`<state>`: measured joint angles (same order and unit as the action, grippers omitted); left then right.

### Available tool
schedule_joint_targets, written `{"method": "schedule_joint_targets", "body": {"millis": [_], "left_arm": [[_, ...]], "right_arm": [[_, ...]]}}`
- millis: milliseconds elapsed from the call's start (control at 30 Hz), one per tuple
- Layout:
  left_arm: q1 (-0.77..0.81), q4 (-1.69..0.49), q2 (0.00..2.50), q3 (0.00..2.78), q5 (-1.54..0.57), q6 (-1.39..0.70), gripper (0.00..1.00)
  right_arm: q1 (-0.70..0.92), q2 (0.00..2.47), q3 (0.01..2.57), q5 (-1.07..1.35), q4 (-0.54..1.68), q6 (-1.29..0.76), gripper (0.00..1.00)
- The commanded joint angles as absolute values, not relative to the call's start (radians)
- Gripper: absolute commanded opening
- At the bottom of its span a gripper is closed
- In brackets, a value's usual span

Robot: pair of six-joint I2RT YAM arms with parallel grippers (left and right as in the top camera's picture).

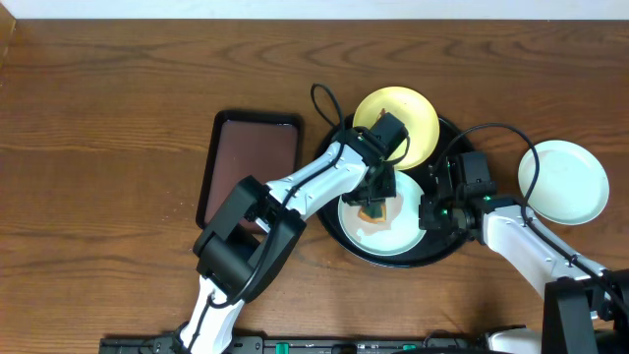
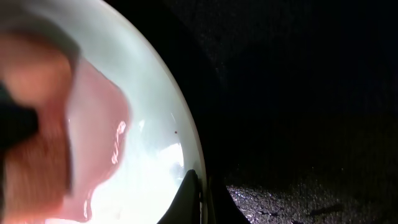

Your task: Clean dirty plates on tray and stack at the side

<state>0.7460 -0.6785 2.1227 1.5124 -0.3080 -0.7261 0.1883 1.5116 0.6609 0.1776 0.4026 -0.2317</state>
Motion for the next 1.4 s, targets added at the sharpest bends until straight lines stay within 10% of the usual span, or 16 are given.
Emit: {"method": "schedule_joint_targets", "body": {"millis": [0,633,1367], "left_arm": [[0.757,-0.716,2.157,1.492,-0.530,-0.744,0.07],[0.736,-1.018,2.153,1.570,0.180,-0.647,0.08],[0.414,-1.233,1.896,1.735,0.221,-0.478,0.07]], "right_arm": [[0.191,1.540,0.637,0.109,0.427,-0.231,0.01],[0.191,1.540,0.637,0.109,0.427,-0.231,0.01],[0.191,1.540,0.637,0.108,0.429,-0.231,0.01]]}}
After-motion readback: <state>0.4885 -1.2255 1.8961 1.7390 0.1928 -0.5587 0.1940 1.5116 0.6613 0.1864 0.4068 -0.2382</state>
